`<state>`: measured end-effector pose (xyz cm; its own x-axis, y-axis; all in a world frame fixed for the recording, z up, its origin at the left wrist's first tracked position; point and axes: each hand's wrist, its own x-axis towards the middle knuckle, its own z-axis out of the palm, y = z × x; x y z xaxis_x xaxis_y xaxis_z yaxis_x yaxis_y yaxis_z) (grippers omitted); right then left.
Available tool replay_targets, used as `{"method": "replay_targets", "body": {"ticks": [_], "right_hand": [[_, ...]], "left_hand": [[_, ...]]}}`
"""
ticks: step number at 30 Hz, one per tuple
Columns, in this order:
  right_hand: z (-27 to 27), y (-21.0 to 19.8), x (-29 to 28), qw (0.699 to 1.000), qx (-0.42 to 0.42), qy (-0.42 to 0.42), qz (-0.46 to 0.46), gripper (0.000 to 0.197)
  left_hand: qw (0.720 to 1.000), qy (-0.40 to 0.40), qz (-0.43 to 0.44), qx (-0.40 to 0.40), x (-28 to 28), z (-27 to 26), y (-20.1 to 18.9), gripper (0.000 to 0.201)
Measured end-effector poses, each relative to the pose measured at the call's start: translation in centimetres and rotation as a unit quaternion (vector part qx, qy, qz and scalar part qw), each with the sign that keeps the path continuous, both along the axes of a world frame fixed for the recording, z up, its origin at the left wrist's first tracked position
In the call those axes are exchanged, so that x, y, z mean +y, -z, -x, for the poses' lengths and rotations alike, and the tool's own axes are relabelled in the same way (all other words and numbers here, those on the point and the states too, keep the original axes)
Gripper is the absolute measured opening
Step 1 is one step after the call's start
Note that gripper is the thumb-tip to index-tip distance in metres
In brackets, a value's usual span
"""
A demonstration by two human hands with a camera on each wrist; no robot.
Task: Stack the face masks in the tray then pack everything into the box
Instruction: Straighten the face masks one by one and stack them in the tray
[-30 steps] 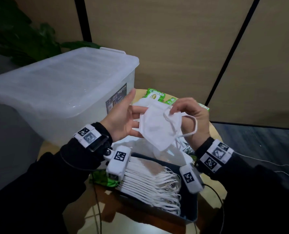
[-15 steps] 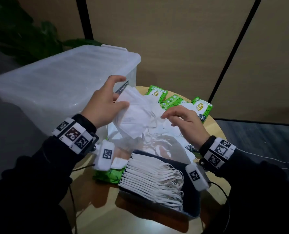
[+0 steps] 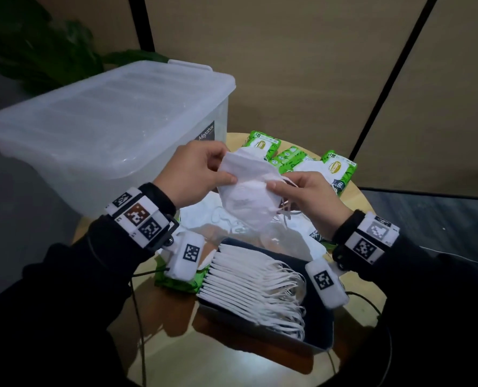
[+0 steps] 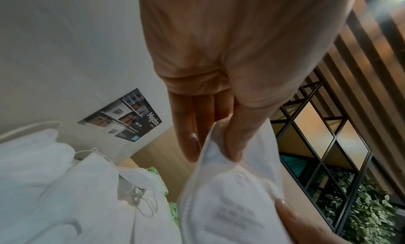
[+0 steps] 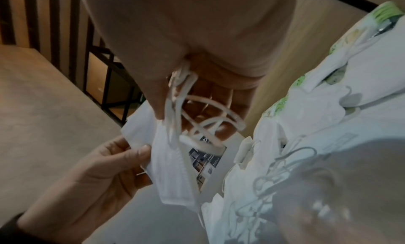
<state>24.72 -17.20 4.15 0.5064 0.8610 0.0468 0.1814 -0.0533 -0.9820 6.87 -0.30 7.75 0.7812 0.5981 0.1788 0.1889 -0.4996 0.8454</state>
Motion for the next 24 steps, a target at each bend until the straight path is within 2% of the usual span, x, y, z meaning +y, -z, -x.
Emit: {"method": "replay_targets", "body": {"ticks": [2,5,8,10,13,15,16,19,22,24], "right_hand": [[-0.2,-0.4,-0.1,0.998,0.056,0.021,0.012,0.034],[-0.5,-1.1,-0.2,0.978,0.2,0.06,-0.009,0.033],[-0.2,-1.9,-0.3,0.943,0.317,0.067,-0.072,0.039],[0.1,-2.0,-0.3,0.955,0.279,0.072,-0.067,0.041],[-0.5,-1.1,-0.3,0.995,0.073,0.069,0.022,0.025],[-0.6,-0.5,-0.6,0.995,-0.004,0.031,0.094,0.021],[-0.5,-0.3,-0.7,0.994,-0.007,0.001,0.108,0.024],[0.0,0.0,-0.7,0.992,0.006,-0.043,0.121,0.049],[0.1,-0.5,-0.7,0.99,0.047,-0.032,0.125,0.032],[-0.2,-0.6,-0.8,0.988,0.045,-0.029,0.145,0.034]], "left_hand": [[0.999,-0.027,-0.018,0.018,0.1,-0.1,-0.1,0.02],[0.992,-0.069,-0.086,0.063,0.6,0.1,0.1,0.019],[0.994,-0.066,-0.053,0.067,0.5,0.0,0.3,0.019],[0.997,-0.055,-0.008,0.048,0.3,-0.3,0.2,0.019],[0.996,-0.048,0.075,0.012,0.3,-0.2,-0.1,0.018],[0.991,-0.048,0.121,-0.003,0.2,0.0,0.0,0.009],[0.989,-0.044,0.139,-0.012,0.1,0.0,0.0,0.007],[0.985,-0.033,0.165,-0.045,-0.2,-0.3,0.2,0.015],[0.985,-0.023,0.161,-0.056,-0.1,-0.4,0.2,0.021],[0.987,-0.006,0.153,-0.045,-0.1,-0.3,0.3,0.024]]}}
